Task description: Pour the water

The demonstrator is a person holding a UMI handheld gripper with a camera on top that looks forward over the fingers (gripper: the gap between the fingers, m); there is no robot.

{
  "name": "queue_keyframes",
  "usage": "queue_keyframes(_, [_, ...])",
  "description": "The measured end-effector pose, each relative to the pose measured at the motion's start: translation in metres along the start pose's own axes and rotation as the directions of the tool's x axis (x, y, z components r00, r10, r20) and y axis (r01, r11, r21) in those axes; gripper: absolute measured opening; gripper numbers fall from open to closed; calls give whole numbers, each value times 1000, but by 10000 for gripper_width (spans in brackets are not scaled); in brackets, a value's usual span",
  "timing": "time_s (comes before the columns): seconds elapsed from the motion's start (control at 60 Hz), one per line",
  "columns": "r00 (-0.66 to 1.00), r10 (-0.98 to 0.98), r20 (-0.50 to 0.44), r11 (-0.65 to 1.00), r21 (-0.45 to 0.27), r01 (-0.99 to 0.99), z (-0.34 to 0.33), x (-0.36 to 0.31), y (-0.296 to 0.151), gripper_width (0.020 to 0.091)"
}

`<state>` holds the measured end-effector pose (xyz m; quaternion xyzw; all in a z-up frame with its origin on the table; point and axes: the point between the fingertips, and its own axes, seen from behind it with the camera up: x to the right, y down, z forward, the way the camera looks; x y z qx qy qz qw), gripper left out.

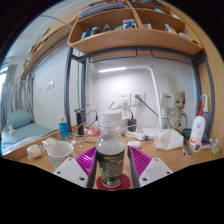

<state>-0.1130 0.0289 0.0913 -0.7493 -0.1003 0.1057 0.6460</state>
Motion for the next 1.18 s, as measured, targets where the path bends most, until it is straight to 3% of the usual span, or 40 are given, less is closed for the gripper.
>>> queue_keyframes(0.217, [998, 34, -49, 999, -27, -35, -34, 9, 6, 767])
queue_keyframes(0.283, [996, 32, -83, 999, -26, -34, -53, 14, 8, 803])
queue_keyframes(0.667, [952, 58, -301, 996, -43, -74, -150, 50, 6, 814])
queue_keyframes(1.183, [944, 88, -317, 996, 36, -81, -198, 65, -11, 825])
